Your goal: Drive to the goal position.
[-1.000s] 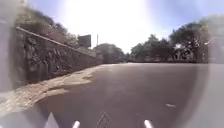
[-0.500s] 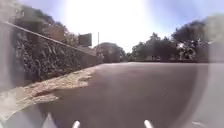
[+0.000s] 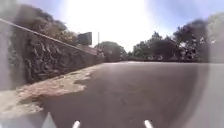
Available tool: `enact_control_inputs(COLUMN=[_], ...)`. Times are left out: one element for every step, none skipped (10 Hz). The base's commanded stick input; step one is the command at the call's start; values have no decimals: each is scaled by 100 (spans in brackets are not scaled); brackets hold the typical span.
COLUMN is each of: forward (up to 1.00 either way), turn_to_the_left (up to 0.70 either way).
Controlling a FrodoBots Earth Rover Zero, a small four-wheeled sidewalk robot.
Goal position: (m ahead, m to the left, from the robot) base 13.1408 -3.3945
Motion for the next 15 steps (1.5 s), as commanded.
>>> enact_control_inputs(forward=[100, 100, 100, 100, 100, 100, 100, 100, 100, 100, 100, 100, 100, 100, 100], turn_to_the_left=[-4, -10, -16, 0, 0, 0, -14, -28, -1, -7, -12, -33, -19, -4, 0])
